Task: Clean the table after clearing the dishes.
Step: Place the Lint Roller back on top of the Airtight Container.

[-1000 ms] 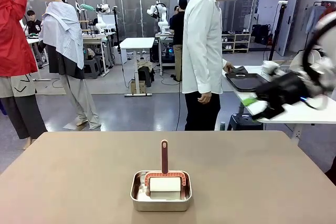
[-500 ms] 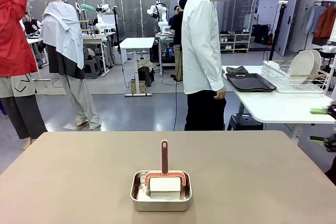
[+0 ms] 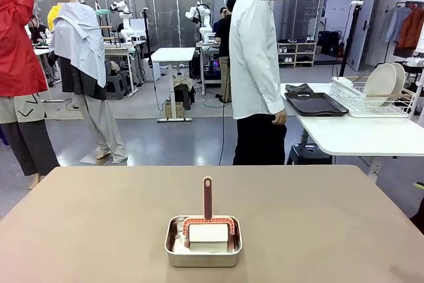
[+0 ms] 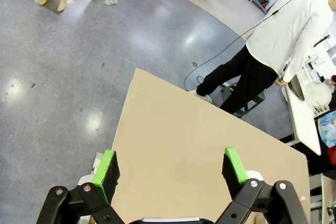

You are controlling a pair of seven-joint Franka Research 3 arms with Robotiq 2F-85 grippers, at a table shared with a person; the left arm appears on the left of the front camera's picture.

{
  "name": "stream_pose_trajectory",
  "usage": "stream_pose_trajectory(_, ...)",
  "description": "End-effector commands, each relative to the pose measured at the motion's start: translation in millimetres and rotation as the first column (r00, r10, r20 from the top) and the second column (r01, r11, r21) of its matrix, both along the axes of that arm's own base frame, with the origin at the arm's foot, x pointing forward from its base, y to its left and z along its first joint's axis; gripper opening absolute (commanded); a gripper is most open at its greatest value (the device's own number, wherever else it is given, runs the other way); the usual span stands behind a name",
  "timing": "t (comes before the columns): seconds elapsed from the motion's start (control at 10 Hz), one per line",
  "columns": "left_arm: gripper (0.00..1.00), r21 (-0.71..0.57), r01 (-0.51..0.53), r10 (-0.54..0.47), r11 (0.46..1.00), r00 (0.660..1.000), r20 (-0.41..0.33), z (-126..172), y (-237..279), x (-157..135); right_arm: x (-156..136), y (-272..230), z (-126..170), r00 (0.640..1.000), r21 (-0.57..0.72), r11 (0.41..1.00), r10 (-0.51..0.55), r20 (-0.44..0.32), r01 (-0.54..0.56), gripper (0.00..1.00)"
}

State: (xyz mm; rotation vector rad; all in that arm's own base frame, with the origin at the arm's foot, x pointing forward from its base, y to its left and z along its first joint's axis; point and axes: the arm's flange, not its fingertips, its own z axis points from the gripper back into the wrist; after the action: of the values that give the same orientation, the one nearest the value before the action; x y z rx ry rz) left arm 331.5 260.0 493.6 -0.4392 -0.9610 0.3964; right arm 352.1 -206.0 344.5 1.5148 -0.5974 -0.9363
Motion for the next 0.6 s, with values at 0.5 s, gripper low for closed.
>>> stream_pose_trajectory(0.5, 1.00, -0.003, 0.010, -0.010, 1.000, 1.000, -0.003, 3.0, 2.0, -2.1, -4.4, 7.1, 9.9, 0.998, -0.043, 0.997, 0.064, 0.005, -0.064, 1.00)
